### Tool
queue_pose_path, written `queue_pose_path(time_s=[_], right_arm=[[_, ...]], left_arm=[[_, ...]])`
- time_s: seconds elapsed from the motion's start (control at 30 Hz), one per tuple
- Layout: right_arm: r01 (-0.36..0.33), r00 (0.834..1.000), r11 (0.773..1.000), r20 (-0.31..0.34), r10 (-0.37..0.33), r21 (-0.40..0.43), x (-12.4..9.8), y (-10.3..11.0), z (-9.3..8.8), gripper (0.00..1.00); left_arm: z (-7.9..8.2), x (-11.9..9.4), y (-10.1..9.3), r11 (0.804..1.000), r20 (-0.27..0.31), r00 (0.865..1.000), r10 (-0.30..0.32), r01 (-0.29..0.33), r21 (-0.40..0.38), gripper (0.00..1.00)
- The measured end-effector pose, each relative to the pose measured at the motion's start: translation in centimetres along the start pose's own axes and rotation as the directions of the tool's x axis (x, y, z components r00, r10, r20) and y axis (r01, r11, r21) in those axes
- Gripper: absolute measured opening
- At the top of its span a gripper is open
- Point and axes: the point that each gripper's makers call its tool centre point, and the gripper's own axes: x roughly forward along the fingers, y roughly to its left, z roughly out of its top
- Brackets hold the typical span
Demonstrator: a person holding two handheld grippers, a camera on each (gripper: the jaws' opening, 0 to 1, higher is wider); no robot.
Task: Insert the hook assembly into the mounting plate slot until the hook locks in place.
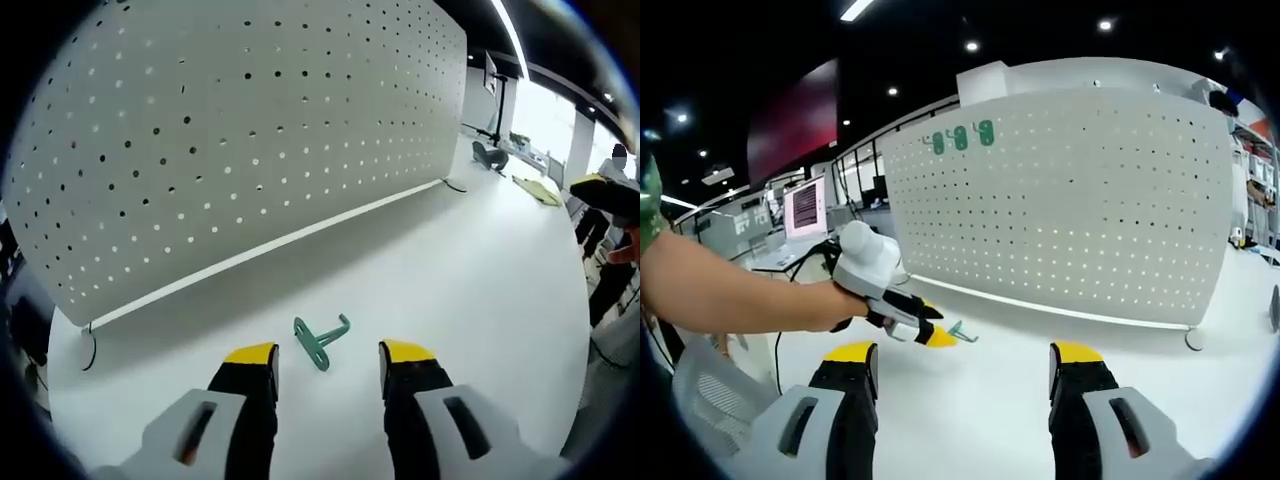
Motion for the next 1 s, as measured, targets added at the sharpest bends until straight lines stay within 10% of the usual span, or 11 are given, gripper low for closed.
queue_pose_path(time_s=[1.0], right_arm=[[-0.003,1.0,1.0,-0.004,0.003,0.01,0.0,-0.4,-0.3,0.69]], left_arm=[[-0.2,1.0,0.1,0.998,-0.032,0.999,0.028,-0.026,0.053,0.17]])
